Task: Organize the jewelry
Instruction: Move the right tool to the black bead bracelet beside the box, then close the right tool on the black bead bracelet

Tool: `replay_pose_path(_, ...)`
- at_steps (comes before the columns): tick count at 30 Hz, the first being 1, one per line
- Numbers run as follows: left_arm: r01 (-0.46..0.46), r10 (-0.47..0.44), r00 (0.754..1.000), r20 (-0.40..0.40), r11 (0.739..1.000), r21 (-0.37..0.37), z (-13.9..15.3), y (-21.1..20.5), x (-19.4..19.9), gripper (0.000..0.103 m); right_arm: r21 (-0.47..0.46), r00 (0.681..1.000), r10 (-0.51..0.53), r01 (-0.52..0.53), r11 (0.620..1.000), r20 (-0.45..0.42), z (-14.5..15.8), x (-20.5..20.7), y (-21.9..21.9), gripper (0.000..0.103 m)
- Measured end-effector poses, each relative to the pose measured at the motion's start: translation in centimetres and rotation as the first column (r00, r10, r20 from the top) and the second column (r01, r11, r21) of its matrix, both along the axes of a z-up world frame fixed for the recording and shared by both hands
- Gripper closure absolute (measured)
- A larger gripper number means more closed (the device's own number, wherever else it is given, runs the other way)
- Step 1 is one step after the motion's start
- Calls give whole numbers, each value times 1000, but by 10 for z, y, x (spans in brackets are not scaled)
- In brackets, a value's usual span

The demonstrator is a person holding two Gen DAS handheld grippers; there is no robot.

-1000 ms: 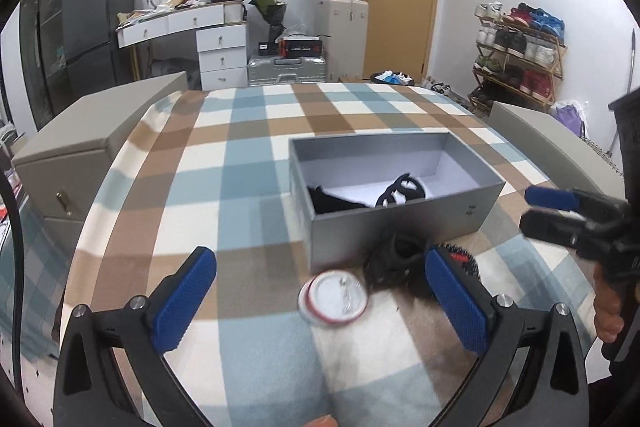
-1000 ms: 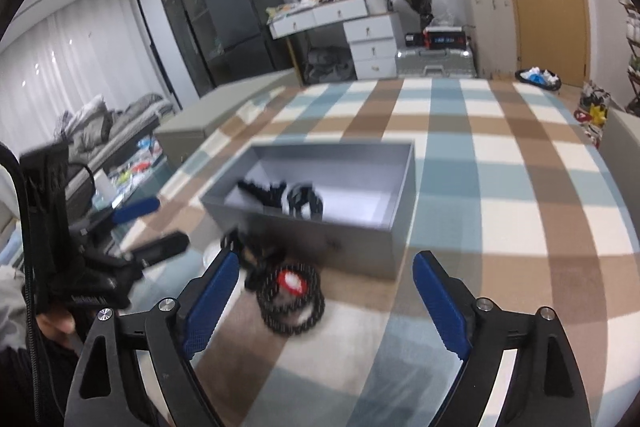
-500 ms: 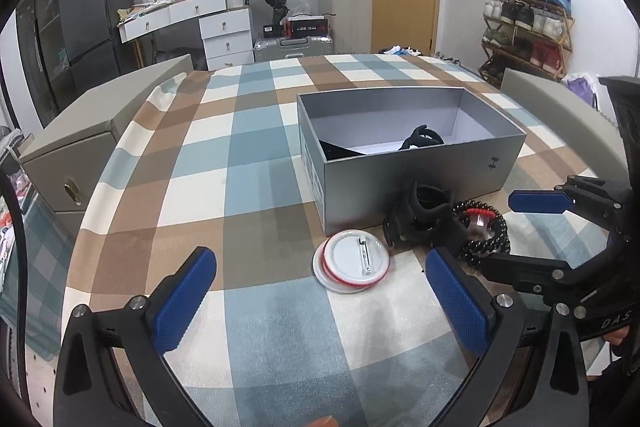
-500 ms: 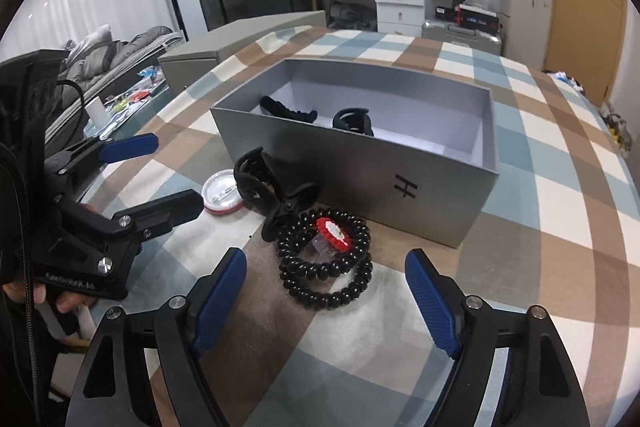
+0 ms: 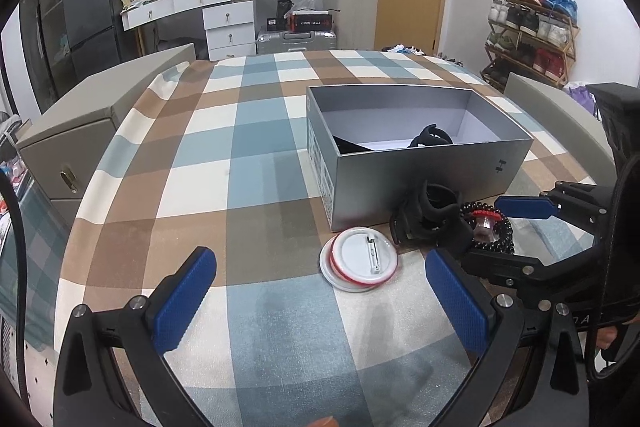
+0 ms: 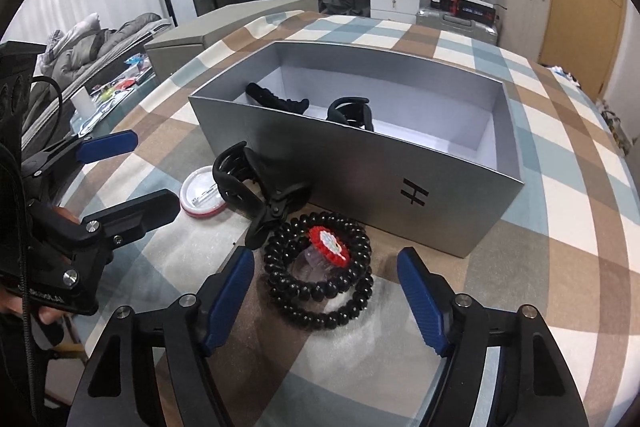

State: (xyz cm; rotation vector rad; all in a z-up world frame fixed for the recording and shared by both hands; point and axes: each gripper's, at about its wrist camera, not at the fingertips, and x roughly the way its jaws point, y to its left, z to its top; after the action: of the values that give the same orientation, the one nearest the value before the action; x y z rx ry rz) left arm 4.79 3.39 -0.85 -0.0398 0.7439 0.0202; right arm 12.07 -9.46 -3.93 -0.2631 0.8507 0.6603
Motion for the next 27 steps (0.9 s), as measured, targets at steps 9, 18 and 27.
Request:
replay_pose_path(9,6,-6,1000,-1,1000,2,-1,0,1,1,-28,1000,-3,3,1000,15,0,0,1,37)
replay_pose_path(18,7,-7,1000,0,1000,1,-1,0,2,1,-21,1000,9,-8,1000,17,1,-2,3,48)
replay_pose_path(27,14,-14,1000,0,1000,4,-1,-1,1,1,-8,1000,15,-15,1000,23,3,-7,-3,53)
